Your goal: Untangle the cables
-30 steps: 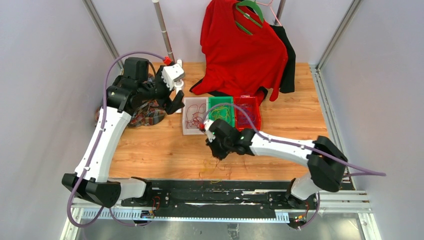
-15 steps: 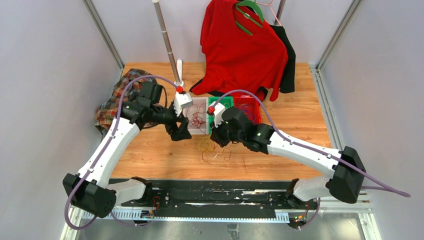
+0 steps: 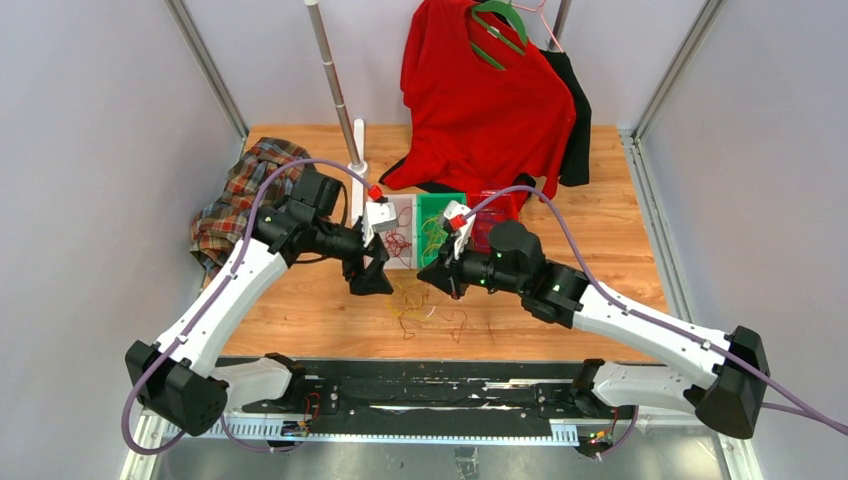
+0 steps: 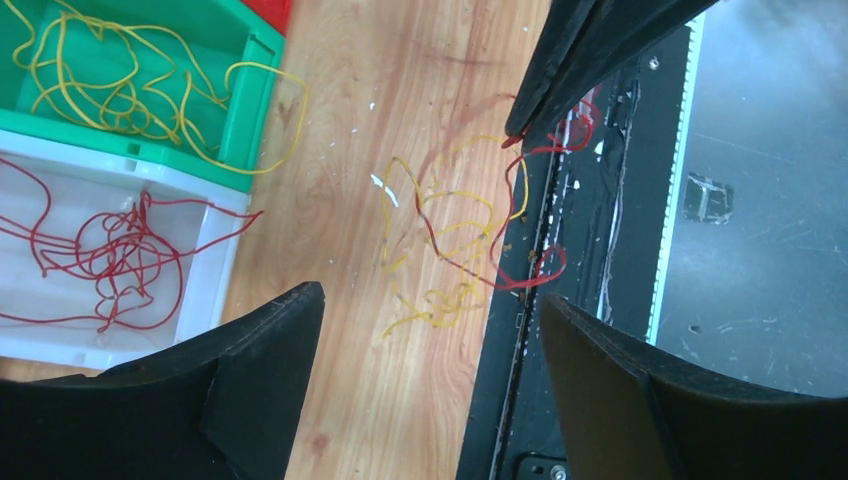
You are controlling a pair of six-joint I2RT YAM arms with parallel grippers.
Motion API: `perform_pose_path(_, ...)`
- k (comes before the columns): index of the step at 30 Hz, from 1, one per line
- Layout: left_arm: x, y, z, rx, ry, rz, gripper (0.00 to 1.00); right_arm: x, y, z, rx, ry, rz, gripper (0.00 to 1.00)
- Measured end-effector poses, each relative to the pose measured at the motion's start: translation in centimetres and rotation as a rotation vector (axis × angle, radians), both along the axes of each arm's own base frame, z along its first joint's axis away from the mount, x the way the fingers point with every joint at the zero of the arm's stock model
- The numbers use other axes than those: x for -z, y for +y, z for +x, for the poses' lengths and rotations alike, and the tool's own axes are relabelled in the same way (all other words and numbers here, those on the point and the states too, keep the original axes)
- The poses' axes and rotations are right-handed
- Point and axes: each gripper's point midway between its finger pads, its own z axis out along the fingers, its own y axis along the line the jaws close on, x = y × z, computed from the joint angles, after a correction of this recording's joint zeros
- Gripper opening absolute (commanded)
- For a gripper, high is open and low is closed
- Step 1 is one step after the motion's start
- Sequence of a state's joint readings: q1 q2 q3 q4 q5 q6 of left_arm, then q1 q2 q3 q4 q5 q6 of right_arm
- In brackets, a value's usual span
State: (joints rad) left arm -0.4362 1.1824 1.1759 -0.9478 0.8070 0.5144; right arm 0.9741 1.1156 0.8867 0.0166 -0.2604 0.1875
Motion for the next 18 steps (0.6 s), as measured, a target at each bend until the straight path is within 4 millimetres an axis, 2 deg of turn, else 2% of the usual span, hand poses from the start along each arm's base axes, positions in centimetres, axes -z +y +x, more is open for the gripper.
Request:
perform_pose_path(7,0.7,-0.2,-1.6,0.057,0.014,-0.027,0.83,-2.9,-0.1,-1.2,-0.045,-0.014,0.091,0.01)
perform_pose_path(12,0.9,-0.6,-2.4,0.083,0.042,-0.043,0.86,-3.7,-0.3,-1.6,-0.056,-0.008,0.116,0.01)
perform_pose_path(15,0.3,-0.9,-2.9,0.091,0.066,-0.069,0.86,-4.0,-0.4,-1.3,-0.045,-0.001,0.125,0.01)
perform_pose_path(18,-1.7,-1.4,-2.9,0.088,0.072,-0.109,0.83,-5.1,-0.3,-1.1,-0.034,-0.002,0.156,0.01)
